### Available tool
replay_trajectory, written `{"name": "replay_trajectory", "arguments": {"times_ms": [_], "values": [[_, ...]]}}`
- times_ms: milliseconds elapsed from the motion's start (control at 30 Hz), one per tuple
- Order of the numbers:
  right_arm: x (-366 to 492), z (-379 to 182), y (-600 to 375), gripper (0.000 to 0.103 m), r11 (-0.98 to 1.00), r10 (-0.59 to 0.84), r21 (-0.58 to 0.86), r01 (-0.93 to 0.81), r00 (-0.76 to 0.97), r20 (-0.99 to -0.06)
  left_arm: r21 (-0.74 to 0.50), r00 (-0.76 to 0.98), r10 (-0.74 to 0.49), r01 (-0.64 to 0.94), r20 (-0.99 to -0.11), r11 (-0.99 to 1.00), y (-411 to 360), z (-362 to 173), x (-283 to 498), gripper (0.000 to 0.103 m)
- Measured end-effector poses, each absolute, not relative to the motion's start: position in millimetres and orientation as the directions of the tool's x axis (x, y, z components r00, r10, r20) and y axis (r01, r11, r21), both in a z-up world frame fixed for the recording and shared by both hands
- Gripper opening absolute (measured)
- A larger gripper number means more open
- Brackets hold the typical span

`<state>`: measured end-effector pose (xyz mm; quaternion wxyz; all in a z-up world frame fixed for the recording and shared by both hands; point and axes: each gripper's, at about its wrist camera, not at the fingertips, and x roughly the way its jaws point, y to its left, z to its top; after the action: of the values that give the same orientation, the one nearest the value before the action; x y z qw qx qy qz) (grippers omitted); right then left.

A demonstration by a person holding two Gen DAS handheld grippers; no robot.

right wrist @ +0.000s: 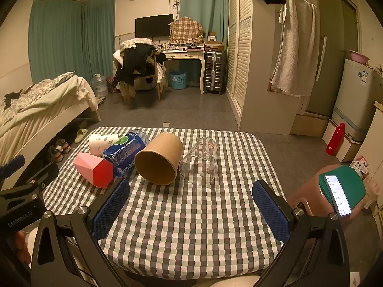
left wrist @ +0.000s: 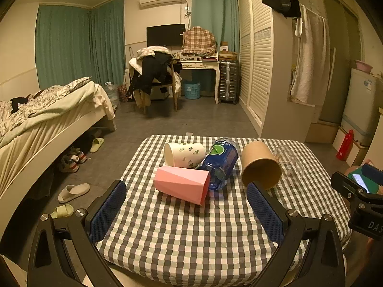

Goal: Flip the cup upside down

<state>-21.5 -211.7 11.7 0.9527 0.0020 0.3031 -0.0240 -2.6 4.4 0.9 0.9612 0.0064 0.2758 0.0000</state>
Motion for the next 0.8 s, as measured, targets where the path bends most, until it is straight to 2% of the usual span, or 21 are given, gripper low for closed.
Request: {"name": "replay_trajectory", "arguments": {"times_ms": [800], "values": [[-20.9, 9.4, -211.0, 0.103, 0.999, -0.045, -0.008, 0.05, 0.81, -0.584, 0.013, 0.843, 0.009, -0.002, -0.537, 1.0, 5.6, -7.3, 3.6, 0.103]]}}
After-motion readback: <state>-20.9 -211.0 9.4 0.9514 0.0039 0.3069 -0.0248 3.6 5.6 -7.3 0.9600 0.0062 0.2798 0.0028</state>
